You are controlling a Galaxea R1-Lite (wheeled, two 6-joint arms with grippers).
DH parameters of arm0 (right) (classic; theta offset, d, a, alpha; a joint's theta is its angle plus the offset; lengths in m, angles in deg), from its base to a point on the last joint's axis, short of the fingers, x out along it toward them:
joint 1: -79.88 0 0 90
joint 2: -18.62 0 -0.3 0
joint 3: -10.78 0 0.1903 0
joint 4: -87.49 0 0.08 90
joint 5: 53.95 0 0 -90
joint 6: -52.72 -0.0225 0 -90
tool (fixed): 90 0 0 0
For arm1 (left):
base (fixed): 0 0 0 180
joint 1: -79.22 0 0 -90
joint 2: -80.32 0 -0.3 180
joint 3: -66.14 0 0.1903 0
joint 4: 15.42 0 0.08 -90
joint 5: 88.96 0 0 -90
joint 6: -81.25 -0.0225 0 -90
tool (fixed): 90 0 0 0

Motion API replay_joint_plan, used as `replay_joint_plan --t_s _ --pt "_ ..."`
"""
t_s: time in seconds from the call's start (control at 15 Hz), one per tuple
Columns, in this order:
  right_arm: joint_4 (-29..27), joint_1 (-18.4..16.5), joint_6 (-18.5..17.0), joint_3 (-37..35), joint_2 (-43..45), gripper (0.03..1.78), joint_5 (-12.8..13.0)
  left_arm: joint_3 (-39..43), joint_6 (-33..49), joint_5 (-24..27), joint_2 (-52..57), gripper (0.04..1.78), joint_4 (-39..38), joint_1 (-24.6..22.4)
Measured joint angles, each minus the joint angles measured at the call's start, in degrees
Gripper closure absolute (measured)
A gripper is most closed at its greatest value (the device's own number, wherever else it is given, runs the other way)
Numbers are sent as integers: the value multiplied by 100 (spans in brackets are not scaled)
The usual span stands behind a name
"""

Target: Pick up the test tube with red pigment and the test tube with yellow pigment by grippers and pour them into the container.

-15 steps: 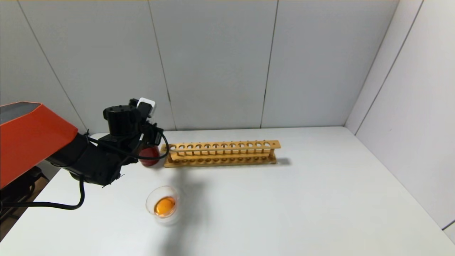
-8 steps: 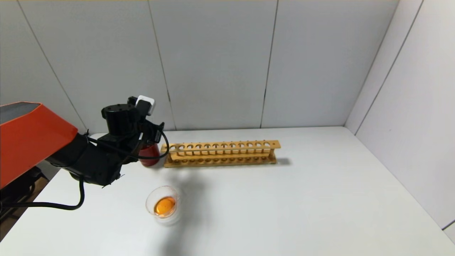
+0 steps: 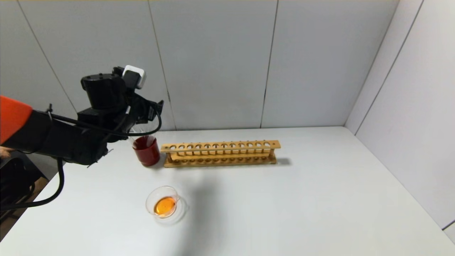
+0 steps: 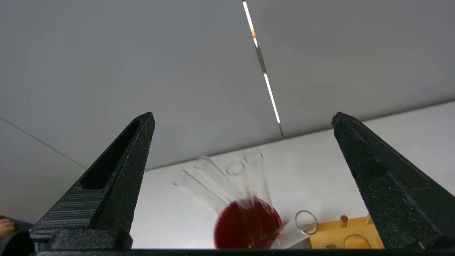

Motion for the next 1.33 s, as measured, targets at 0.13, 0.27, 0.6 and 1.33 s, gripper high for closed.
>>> replay_joint_plan --t_s 0.13,0.27,0.6,1.33 --pt "0 0 0 0 0 6 -2 -171 6 -41 645 7 681 6" --pt "0 0 0 0 0 6 0 -189 23 -254 1428 7 1348 6" --pt "0 0 0 0 0 6 -2 1158 133 -1373 3774 7 2126 -7" --pt "0 0 0 0 0 6 -2 4637 290 -1607 8410 7 2575 -972"
